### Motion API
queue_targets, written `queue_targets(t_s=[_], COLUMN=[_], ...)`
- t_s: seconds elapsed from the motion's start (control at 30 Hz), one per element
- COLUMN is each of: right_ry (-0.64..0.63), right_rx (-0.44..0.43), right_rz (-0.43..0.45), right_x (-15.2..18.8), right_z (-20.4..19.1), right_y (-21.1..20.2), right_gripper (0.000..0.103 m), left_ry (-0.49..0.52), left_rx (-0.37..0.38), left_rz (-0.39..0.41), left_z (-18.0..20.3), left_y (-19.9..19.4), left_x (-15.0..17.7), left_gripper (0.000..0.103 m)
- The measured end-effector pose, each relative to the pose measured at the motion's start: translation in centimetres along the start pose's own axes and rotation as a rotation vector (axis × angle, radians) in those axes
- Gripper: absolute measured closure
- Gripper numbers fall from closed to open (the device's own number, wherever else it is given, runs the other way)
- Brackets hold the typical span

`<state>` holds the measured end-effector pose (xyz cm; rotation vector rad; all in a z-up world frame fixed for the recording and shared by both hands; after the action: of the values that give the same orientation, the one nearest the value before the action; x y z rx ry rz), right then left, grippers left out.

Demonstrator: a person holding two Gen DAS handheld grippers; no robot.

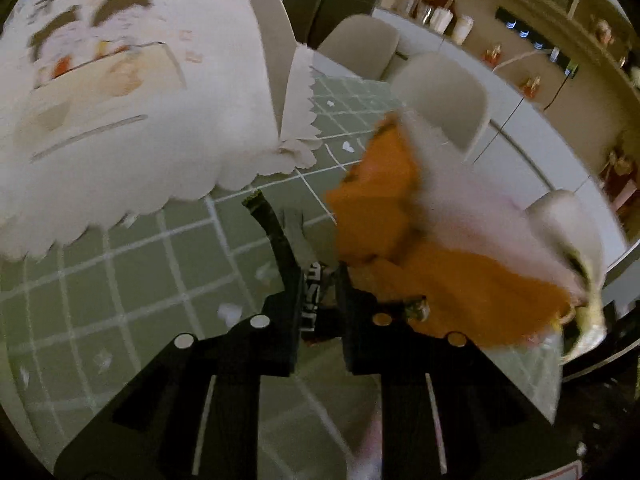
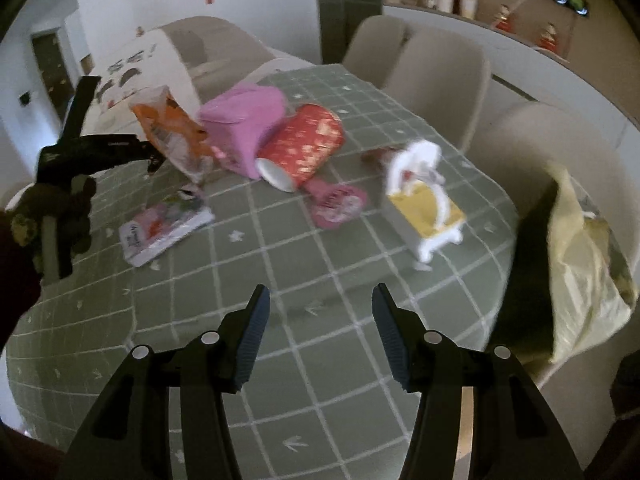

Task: Collect trash
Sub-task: 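Grasp the orange-white paper bag with the right tool while the left tool holds the black strap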

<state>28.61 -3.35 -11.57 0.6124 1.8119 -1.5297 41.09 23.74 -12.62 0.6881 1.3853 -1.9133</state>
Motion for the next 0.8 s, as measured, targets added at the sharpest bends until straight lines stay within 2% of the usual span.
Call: queue_targets(t_s=[0.2,0.43,0.67,0.8], right_ry=[0.007,-0.054,-0.090,-0.093], right_rx=[-0.123,-0.202,-0.233,-0.246], right_rz=[-0.025,-0.005,0.001,0.023], right_x=[-1.0,-2.5,-3.1,-4.5], right_z=[-5.0,-10.7,-13.5,-14.1], right_y=[2.2,4.9,6.5,7.6], right_gripper=[0.053,0.053,0.053,0.053], left_ry=[-0.089,-0.120,-0.122,-0.169], left_rx=[0.025,0.013,0.037,0.016], left_rz=[0.016,0.014,0.036,0.052], left_z=[-2.0,-4.8,-5.3,-6.0], left_y=[-6.8,-12.0,-14.3,-15.0], left_x=[2.7,5.7,6.5,6.2], left_gripper=[0.087,0.087,0.087,0.087])
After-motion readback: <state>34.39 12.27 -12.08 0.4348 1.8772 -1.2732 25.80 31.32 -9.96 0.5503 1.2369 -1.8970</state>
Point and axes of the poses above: each gripper's, at about its wrist camera, not at the fingertips, and y roughly the way its jaws point, z to its right, x to its underside, the point moved 8 cm from there along y, roughly the way its jaws point, and after that the axes turned 13 degrees about z, right-handed, at the moved point
